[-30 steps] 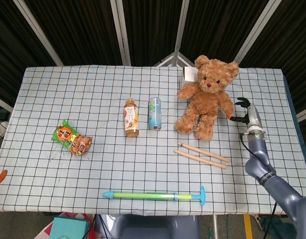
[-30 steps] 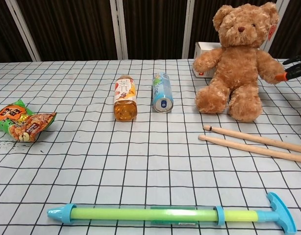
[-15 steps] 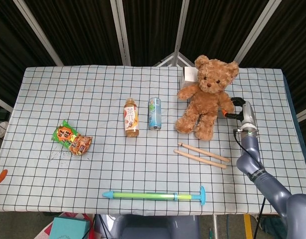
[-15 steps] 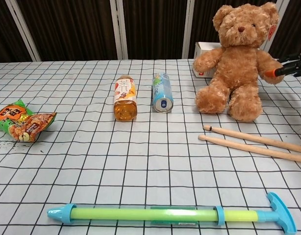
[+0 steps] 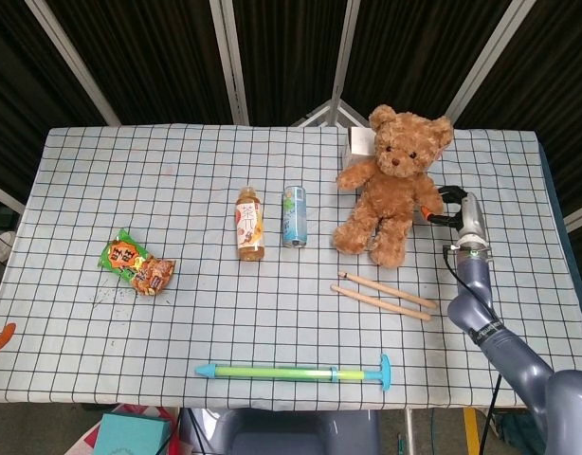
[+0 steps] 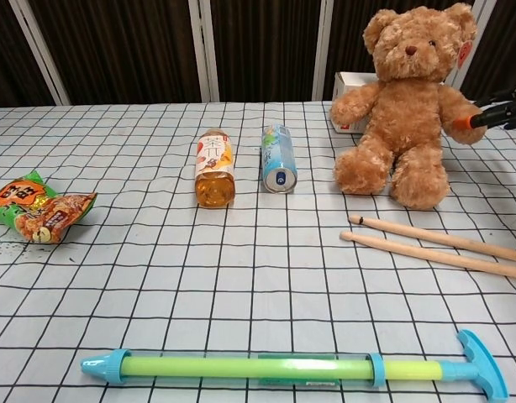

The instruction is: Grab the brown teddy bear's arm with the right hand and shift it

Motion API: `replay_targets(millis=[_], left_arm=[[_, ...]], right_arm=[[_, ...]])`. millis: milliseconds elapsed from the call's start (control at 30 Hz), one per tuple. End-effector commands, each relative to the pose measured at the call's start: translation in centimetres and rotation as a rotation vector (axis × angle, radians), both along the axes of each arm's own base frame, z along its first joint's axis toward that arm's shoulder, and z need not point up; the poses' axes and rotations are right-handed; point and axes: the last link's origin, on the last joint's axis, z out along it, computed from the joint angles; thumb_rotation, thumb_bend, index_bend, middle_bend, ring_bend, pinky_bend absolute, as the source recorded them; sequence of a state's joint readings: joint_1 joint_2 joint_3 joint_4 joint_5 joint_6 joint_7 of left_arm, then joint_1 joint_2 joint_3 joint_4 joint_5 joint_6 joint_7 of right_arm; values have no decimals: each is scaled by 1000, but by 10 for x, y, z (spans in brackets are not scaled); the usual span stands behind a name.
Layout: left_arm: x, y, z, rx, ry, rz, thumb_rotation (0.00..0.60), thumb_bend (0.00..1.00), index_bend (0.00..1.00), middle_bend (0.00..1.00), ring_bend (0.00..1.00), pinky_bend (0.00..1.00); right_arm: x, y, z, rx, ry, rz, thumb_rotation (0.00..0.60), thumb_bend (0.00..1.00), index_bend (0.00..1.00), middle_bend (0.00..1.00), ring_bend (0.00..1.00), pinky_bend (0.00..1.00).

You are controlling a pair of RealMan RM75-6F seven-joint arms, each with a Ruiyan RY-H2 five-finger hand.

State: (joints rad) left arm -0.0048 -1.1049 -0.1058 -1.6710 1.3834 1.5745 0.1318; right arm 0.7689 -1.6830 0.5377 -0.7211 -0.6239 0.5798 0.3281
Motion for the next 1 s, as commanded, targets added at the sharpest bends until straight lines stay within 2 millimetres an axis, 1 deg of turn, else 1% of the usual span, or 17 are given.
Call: replay_targets(millis=[33,167,267,333,400,500,733,1000], left_arm=[[0,0,0,-1,0,0,600,310,171,0,0,118],[0,0,0,-4,1,0,600,309,171,0,0,118],[0,1,-1,-4,2,1,600,310,171,0,0,118],[0,1,-1,-5,4,2,600,310,171,0,0,118],[0,1,-2,-8,6,3,600,310,171,0,0,118],[1,1,-3,-10,8,1,600,310,171,0,0,118],[1,2,-3,-9,9,4,600,310,171,0,0,118],[0,2,-3,-7,9,6,600,310,171,0,0,118]], right_arm=[[-2,1,-3,11,3,-5,600,265,403,438,284,0],[-2,1,-4,11,0,-9,600,264,428,469,309,0],[0,0,-2,-10,-6,-8,600,273,537,551,379,0],[3,-2,2,-61,-10,-5,600,312,612,603,416,0],[2,-3,3,-83,-8,-7,600,351,635,617,424,0],[1,-2,2,-92,-7,-9,600,382,641,620,424,0],[-10,3,-7,-49,10,-26,600,390,640,620,425,0],[1,-3,-5,-53,35,25,600,390,640,620,424,0]])
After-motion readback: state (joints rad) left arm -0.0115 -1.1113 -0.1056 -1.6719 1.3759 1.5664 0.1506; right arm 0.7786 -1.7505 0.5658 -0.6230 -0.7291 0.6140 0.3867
